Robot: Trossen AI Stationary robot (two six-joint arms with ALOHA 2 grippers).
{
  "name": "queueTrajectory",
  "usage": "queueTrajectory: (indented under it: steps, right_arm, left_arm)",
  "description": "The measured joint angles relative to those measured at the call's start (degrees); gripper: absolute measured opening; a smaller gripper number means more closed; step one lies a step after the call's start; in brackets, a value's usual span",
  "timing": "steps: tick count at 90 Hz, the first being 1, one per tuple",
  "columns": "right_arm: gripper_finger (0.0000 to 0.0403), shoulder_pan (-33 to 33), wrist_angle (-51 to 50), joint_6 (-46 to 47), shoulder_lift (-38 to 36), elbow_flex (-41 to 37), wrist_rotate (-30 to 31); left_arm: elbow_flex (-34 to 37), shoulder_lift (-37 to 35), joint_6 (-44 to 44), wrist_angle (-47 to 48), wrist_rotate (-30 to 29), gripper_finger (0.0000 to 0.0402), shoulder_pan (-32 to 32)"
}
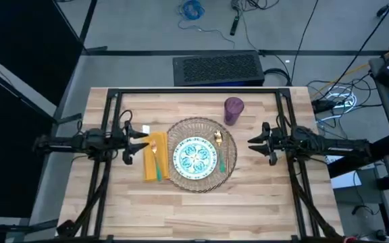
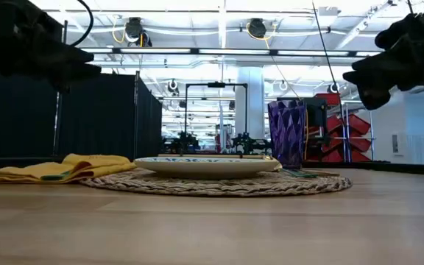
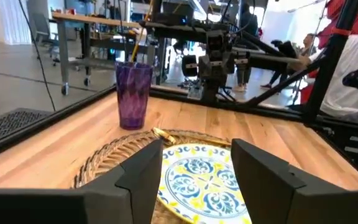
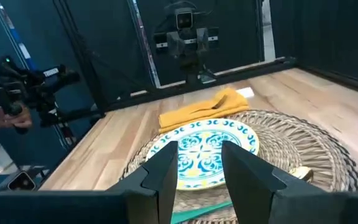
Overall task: Set table place
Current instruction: Return to Home Position
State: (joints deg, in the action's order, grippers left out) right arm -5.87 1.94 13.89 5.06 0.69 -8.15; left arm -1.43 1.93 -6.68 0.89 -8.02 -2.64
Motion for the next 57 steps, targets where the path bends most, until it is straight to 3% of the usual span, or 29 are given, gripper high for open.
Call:
queueTrajectory:
  steps: [57]
  right_arm:
    - [0.0109, -0.02, 0.15, -0.46, -0.02, 0.07, -0.95]
  left_arm:
    - [0.98, 1.97, -3.86, -2.73, -0.93, 0.0144, 0.05]
